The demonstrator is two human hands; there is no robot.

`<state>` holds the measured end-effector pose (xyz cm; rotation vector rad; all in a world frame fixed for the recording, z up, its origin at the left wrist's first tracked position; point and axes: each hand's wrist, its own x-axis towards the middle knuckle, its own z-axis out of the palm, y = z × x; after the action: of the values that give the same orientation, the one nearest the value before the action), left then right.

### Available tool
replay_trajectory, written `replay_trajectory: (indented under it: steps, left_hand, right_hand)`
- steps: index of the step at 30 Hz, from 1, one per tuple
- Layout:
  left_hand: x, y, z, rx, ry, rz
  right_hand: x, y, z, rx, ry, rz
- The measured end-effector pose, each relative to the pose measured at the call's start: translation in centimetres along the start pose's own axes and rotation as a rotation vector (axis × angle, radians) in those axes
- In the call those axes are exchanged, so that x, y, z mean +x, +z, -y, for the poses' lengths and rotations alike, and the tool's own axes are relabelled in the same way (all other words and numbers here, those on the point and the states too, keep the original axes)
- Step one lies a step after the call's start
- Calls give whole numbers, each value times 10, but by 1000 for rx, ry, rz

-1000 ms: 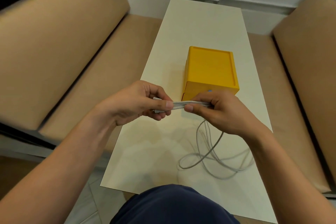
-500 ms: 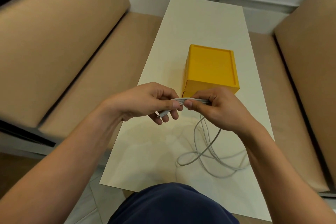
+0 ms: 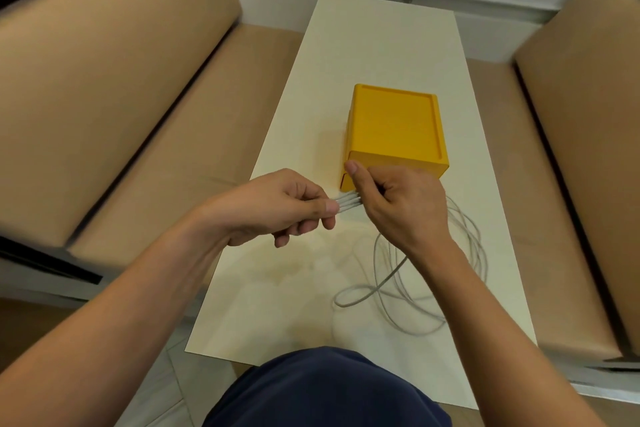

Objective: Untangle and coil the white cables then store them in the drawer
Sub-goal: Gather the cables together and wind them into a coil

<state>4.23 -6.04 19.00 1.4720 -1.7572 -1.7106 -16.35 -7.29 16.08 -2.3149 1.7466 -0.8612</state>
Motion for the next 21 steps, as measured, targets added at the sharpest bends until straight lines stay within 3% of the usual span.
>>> replay_trajectory:
  steps: [2,6,9,13,21]
  left_hand:
    - [-3,1,1,-8,4,17]
    - [-8,7,-2,-71,111,-23]
    - [-9,14,-2,-122,167,-81]
    - [-11,15,6,-51,116,-112]
    - [-18,17,-7,-31,276,-42]
  right_hand:
    - [2,5,-1,-91,1,-93]
    - [2,18,-5,-45,59,-183]
    - [7,21,-10,55,49,-186]
    - [8,0,1,240,-29,-230]
    - [13,10,-3,199,-9,-276]
